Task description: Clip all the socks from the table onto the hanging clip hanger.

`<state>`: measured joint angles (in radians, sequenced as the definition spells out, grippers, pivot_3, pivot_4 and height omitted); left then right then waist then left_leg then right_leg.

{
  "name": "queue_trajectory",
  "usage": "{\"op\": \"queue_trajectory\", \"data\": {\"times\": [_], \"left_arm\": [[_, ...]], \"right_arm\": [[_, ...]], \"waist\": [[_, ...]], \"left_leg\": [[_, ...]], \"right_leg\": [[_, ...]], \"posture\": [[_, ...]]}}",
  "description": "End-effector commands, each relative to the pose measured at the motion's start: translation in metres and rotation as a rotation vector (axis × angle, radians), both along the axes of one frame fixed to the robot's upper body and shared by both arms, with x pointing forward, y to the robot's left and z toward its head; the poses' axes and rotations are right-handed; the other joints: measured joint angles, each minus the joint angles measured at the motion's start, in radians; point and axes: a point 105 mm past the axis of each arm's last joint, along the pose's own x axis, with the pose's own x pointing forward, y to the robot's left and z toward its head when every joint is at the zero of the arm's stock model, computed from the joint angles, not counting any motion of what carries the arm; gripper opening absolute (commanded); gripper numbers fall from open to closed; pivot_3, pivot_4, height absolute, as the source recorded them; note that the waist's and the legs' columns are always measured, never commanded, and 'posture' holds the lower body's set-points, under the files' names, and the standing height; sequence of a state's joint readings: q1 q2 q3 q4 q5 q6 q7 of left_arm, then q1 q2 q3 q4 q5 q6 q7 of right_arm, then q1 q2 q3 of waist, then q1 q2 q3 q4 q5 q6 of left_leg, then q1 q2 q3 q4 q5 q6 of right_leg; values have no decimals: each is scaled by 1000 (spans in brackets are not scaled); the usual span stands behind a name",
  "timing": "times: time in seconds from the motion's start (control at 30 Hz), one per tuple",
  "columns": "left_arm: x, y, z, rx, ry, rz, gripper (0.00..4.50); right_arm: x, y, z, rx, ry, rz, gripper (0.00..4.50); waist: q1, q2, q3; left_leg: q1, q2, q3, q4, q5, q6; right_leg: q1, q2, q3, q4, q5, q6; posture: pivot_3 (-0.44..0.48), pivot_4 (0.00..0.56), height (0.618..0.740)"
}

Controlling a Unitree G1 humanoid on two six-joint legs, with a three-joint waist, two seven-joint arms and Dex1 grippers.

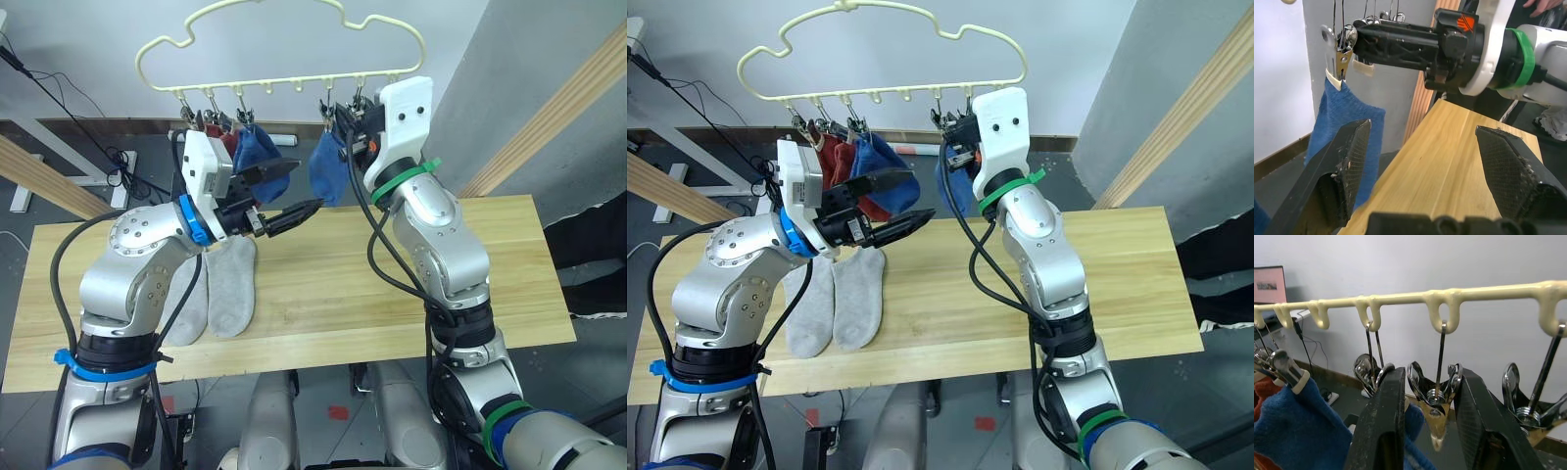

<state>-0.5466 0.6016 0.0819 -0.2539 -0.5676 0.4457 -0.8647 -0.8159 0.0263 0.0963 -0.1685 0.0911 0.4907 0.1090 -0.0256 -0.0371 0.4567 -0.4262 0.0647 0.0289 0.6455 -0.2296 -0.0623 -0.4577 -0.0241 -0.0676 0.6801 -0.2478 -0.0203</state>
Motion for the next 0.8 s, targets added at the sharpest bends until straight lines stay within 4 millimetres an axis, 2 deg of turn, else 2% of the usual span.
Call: {"op": "queue_trajectory", "data": {"times": [0.03, 0.8], "left_arm": [[-7, 1, 3, 10, -36, -5, 3753], [-6, 2, -1, 20, -26, 6, 3753]], "right_arm": [[-12, 2, 21, 58, -81, 49, 1421], [-9, 0, 21, 72, -70, 13, 1421]], "waist": [[0, 0, 0], [2, 0, 0]], "left_leg": [[0, 0, 0, 0, 0, 0], [0, 0, 0, 0, 0, 0]], "right_leg": [[0, 0, 0, 0, 0, 0], [0, 0, 0, 0, 2, -3]], "posture": [[-24, 441, 740], [-21, 444, 740]]}}
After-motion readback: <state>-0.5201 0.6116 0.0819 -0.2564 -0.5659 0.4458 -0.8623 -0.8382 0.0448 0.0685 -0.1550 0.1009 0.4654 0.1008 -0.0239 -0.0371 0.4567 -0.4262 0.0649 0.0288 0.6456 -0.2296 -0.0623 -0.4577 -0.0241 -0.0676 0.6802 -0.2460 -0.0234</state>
